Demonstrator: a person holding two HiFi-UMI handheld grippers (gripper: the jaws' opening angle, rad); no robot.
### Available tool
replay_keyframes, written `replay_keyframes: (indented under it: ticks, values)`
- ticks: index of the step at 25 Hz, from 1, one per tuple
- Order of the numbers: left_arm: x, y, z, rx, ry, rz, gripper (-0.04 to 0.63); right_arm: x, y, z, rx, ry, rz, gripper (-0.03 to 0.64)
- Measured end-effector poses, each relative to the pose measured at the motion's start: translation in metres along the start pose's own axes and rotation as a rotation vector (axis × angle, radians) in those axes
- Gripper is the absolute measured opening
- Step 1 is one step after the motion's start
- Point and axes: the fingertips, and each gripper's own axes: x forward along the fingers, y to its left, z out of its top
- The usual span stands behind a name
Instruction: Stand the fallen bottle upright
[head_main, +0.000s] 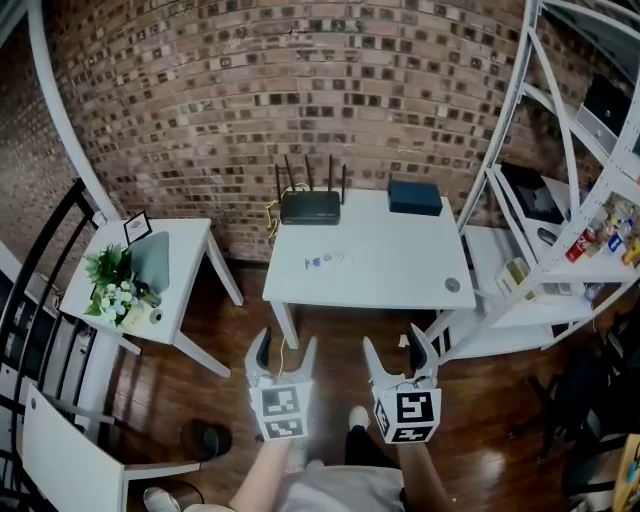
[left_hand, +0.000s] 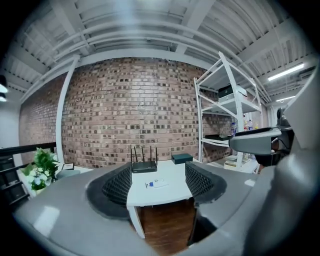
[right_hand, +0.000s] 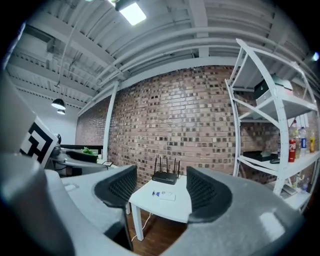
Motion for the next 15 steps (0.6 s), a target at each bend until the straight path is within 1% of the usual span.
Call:
replay_keyframes:
  ticks: [4,6,8,10,12,15]
  values:
    - [0.055,0.0,0.033,0.048,-0.016,0.034,0.351,0.069,-0.019,0.011,0.047,0.011,0.111,0.293]
    - [0.077,-0.002,0.051,0.06,-0.029,0.055,0.351,0.097,-0.029,0.019,0.044,0.006,0.163,0.293]
    - [0.096,-0.005,0.06,0.069,-0.039,0.086,0.35,0.119,-0.04,0.02,0.03,0.003,0.219,0.293]
    - [0.111,-0.004,0.056,0.073,-0.018,0.11,0.349,0.138,-0.045,0.007,0.041,0.031,0.266,0.291]
    - [0.126,-0.003,0.044,0.06,0.024,0.11,0.349,0.153,-0.047,-0.012,0.066,0.088,0.3,0.292]
    - [0.149,0.003,0.03,0.035,0.065,0.111,0.348,0.176,-0.047,-0.028,0.054,0.137,0.344,0.291]
